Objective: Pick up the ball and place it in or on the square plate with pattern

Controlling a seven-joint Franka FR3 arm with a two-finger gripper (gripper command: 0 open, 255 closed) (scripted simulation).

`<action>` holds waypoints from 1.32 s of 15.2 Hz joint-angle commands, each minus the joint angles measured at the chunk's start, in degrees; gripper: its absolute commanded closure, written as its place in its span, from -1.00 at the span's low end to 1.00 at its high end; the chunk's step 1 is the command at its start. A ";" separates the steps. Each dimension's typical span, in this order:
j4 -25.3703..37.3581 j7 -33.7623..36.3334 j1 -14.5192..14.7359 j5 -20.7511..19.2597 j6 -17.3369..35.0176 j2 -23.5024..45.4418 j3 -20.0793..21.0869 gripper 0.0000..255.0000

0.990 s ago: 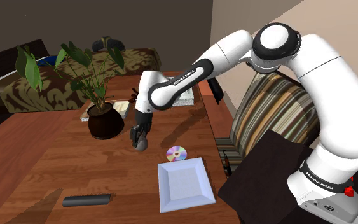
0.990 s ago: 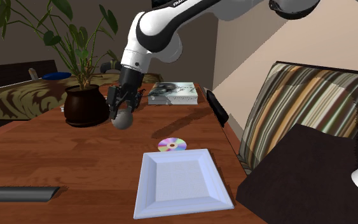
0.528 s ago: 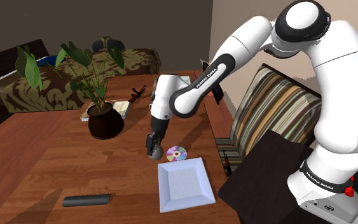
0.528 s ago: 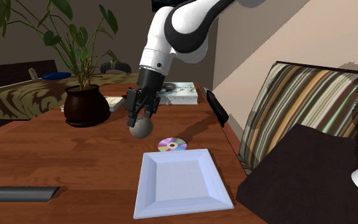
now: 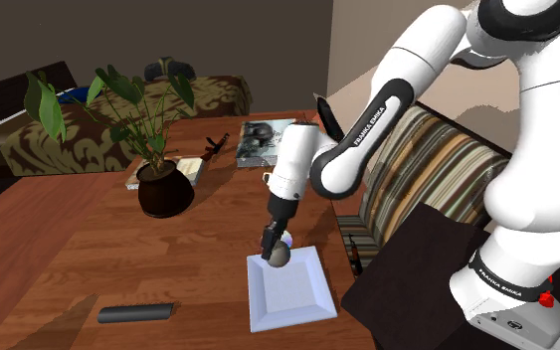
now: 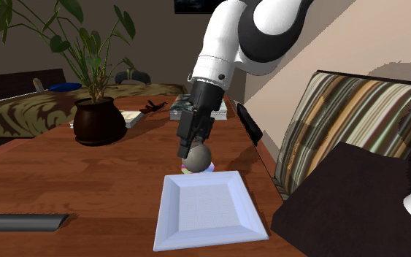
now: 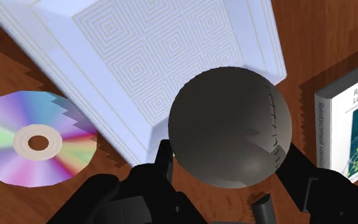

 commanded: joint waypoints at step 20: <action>-7.36 0.73 11.40 -3.75 14.67 1.87 -14.66 1.00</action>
